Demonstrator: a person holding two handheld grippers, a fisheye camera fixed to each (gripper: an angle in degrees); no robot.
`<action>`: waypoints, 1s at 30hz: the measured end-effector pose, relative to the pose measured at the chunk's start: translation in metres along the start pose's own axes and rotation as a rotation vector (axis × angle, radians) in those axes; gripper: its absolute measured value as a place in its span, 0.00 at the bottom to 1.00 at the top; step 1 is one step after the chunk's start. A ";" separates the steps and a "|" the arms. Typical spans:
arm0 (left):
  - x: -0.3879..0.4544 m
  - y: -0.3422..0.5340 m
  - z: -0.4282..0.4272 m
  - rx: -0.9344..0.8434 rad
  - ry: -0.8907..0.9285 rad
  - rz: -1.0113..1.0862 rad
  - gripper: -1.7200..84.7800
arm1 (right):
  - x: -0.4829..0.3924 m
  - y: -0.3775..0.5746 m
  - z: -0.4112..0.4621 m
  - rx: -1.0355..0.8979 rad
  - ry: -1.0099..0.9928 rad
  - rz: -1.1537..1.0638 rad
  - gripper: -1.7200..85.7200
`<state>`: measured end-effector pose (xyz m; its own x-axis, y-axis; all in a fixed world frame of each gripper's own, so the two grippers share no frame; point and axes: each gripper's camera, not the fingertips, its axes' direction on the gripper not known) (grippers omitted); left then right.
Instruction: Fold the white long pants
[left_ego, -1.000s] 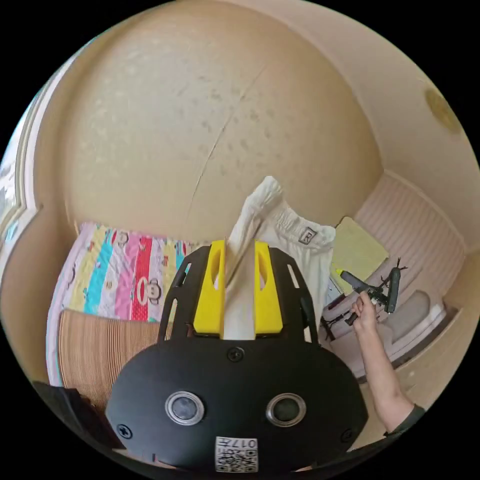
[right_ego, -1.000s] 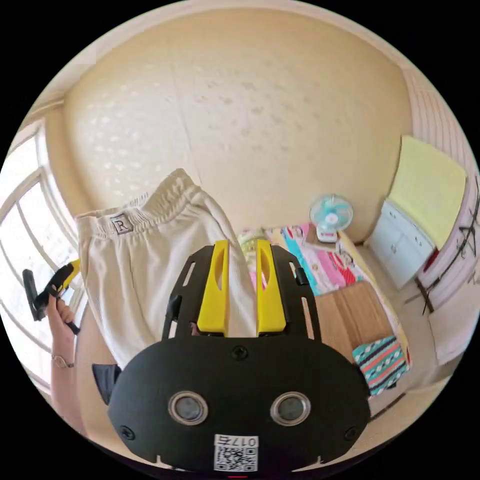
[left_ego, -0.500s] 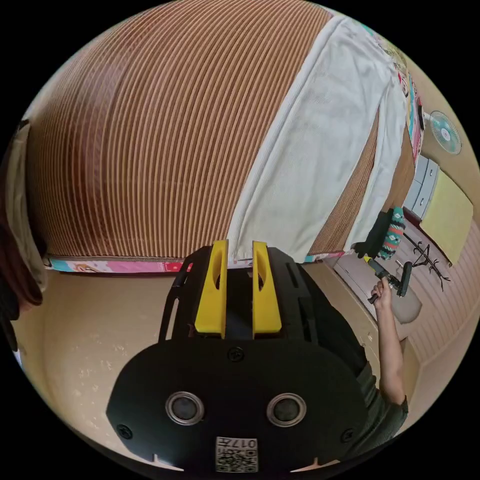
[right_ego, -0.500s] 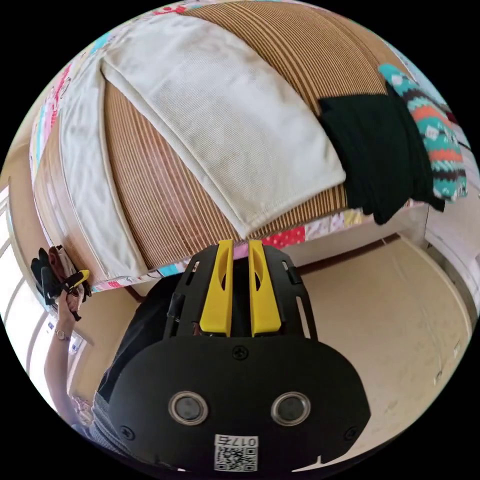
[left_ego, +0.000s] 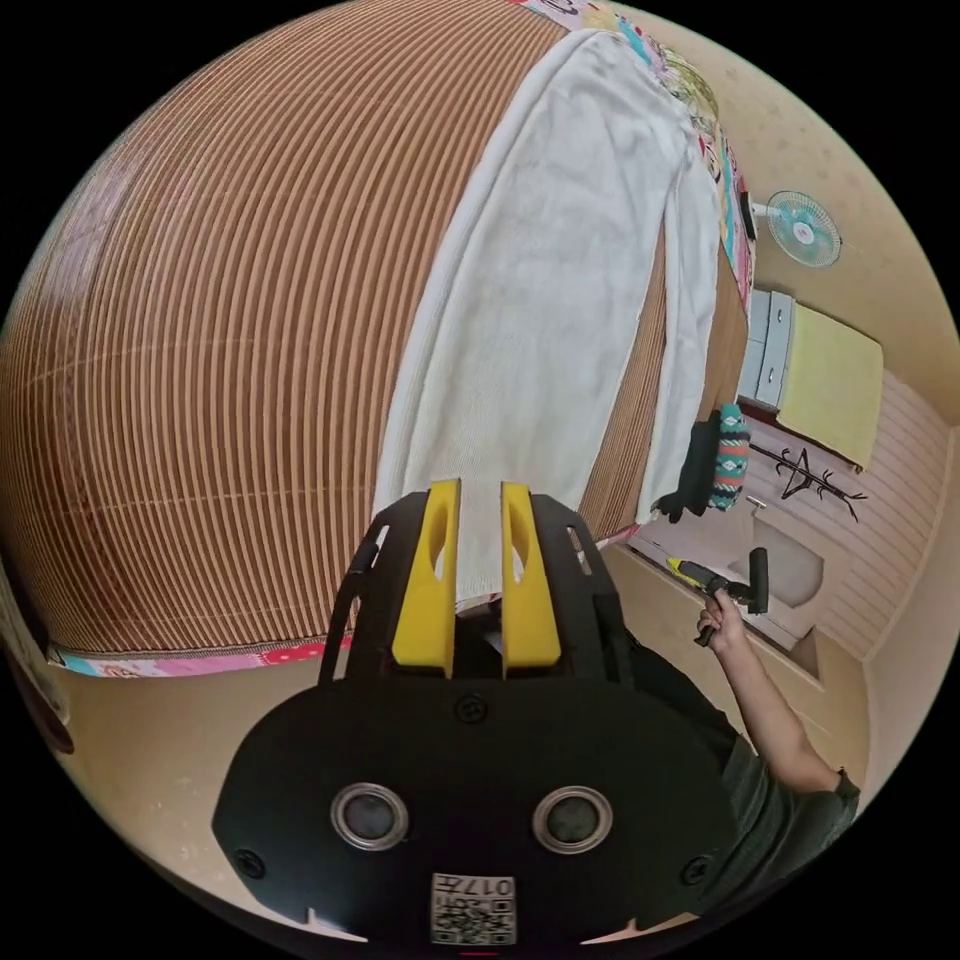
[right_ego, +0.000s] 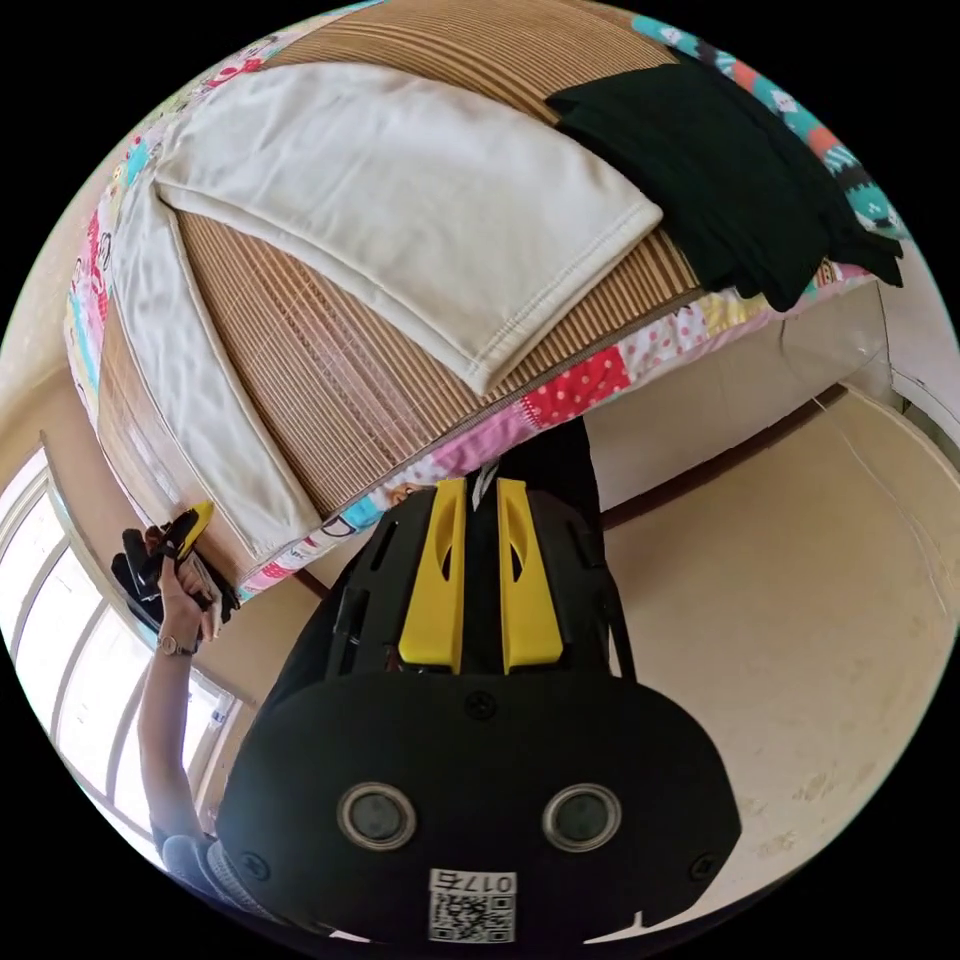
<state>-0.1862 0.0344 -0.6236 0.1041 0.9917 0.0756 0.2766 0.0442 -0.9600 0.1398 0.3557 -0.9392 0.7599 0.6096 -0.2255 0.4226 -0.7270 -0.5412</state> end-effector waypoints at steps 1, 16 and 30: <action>0.003 0.000 0.008 -0.032 0.018 -0.004 0.10 | -0.012 -0.007 0.000 -0.020 0.027 -0.031 0.09; 0.038 -0.001 0.005 -0.054 -0.178 0.086 0.05 | -0.071 -0.157 -0.082 0.062 0.313 -0.352 0.11; 0.027 0.017 0.024 -0.300 -0.194 0.109 0.01 | -0.049 -0.047 -0.029 0.014 -0.058 -0.298 0.03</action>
<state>-0.2013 0.0653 -0.6448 -0.0266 0.9944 -0.1023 0.5447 -0.0714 -0.8356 0.0974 0.3510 -0.8795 0.5742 0.8125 -0.1008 0.6152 -0.5094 -0.6017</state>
